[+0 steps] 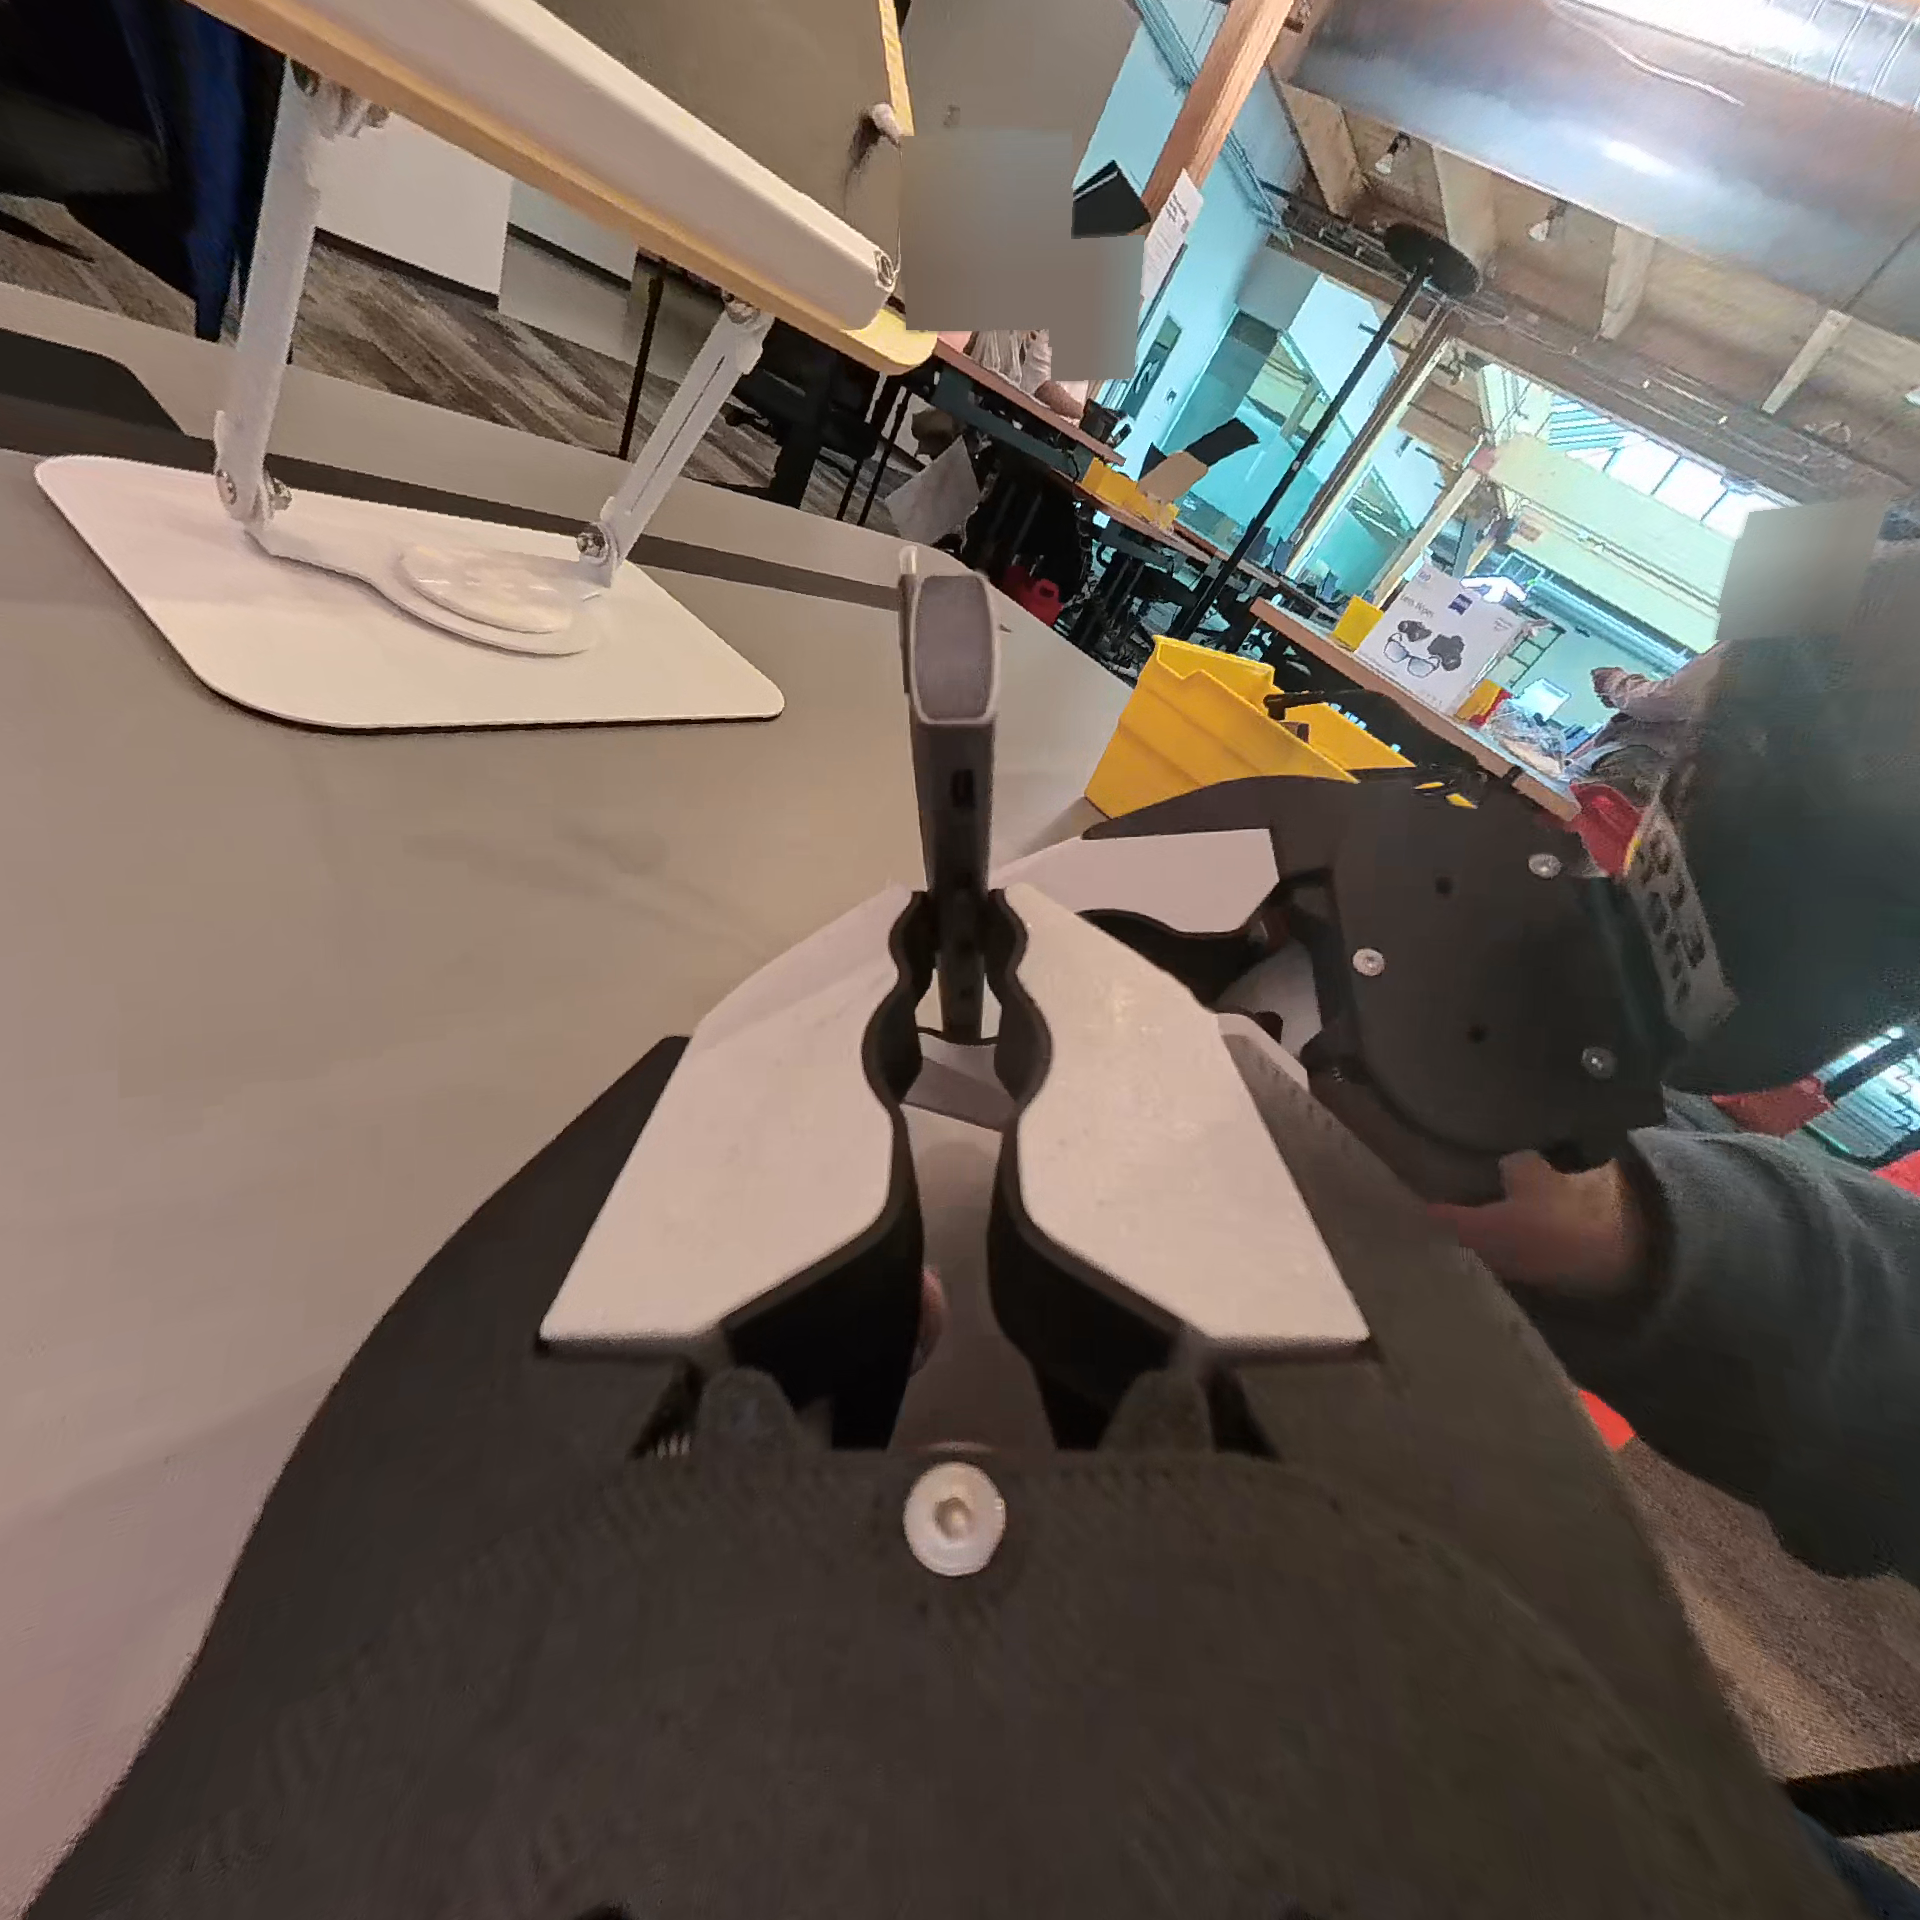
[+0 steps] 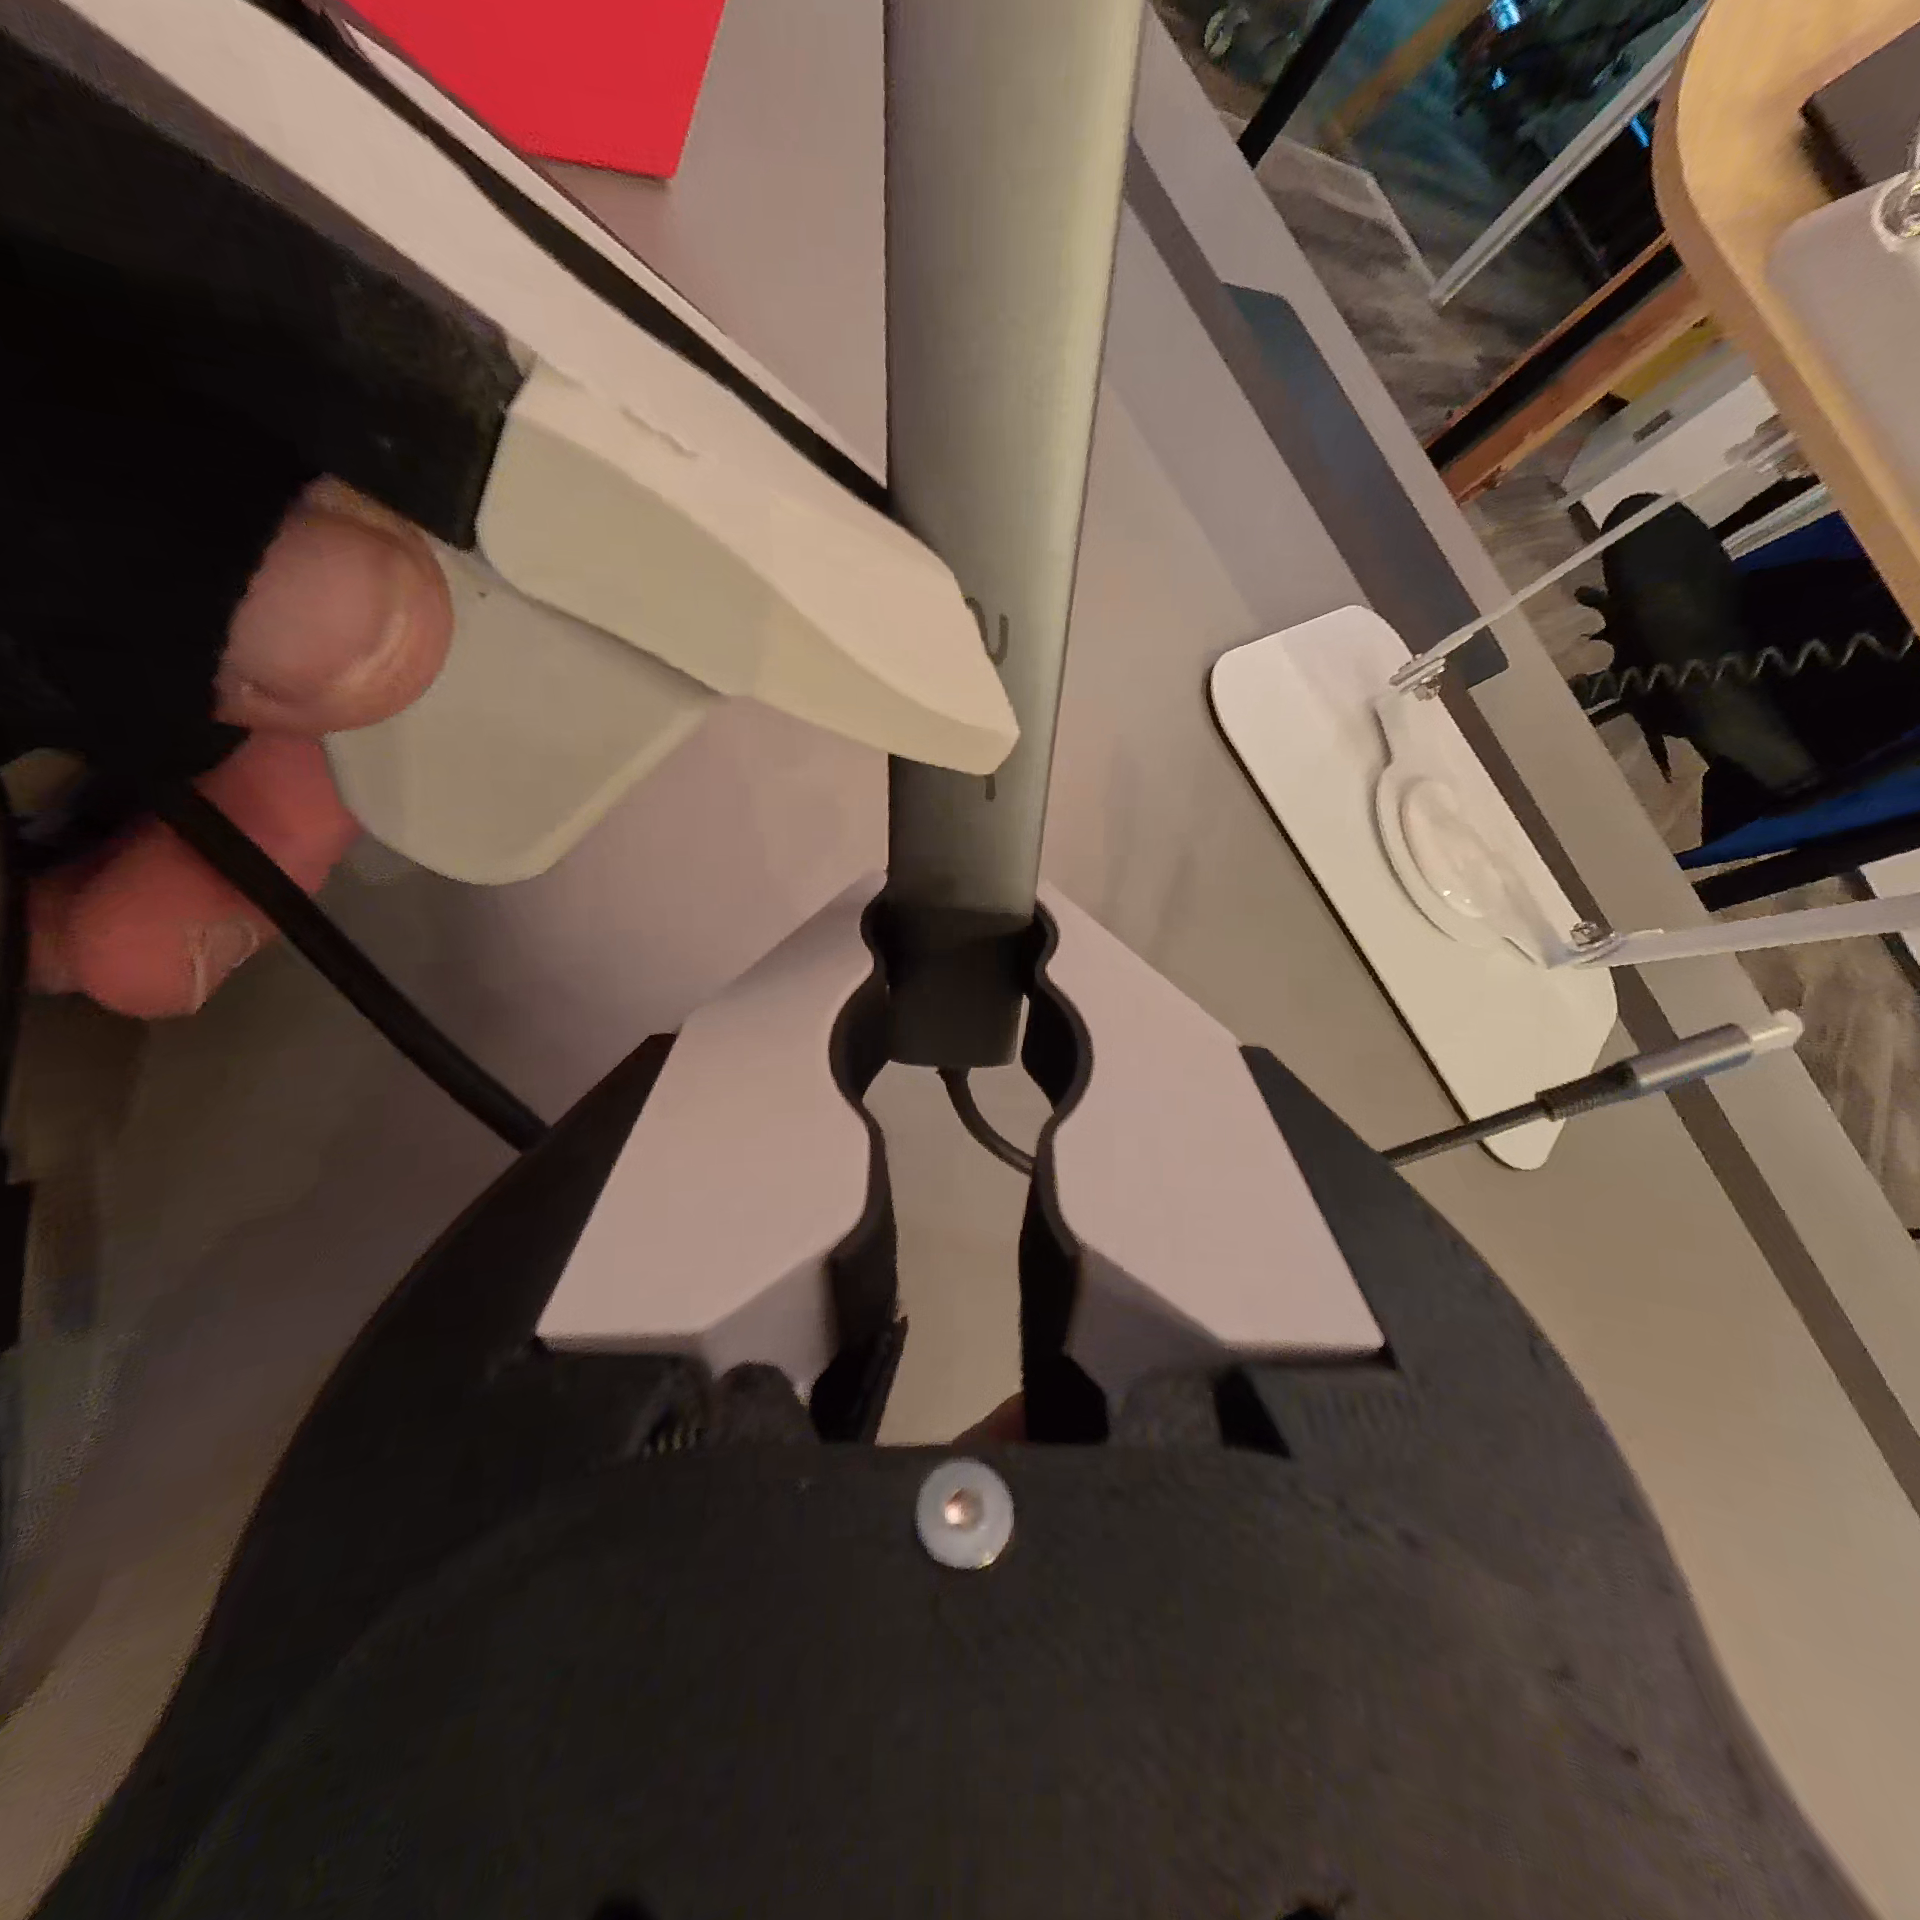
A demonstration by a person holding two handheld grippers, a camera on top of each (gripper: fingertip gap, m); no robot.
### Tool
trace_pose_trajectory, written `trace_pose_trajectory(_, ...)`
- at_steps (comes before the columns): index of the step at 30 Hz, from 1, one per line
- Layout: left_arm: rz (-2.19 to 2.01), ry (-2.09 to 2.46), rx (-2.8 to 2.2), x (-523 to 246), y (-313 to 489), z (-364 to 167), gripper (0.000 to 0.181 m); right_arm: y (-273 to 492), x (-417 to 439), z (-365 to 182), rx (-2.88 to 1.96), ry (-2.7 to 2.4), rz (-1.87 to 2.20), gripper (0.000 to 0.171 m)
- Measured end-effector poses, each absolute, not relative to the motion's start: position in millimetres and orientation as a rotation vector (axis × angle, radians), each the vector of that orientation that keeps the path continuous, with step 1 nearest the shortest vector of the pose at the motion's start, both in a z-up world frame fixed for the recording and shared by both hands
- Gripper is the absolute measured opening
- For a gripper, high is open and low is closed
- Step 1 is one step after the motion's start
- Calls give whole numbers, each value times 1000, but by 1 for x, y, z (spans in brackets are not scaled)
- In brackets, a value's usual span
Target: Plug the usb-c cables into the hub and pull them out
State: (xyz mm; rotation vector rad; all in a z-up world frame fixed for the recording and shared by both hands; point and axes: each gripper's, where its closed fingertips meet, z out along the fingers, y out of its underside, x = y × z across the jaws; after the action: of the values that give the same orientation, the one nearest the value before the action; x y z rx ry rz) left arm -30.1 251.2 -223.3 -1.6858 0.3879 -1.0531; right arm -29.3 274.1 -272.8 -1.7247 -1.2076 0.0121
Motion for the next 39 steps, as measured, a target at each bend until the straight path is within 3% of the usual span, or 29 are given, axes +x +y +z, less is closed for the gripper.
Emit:
trace_pose_trajectory(8, -1023, 474, -1678, -29, 249, -224, 11, 267, -29, -274, -1756, -1270, 168, 16)
trace_pose_trajectory(16, -937, 693, -1725, -25, 238, -236, 31, 266, -4, -272, -1848, -1235, 316, 16)
trace_pose_trajectory(30, -332, 1313, -1782, -22, 223, -293, 34, 245, 22, -292, -1908, -1212, 360, 16)
trace_pose_trajectory(39, -5, 1484, -1772, -46, 228, -307, 29, 246, 20, -294, -1879, -1207, 342, 16)
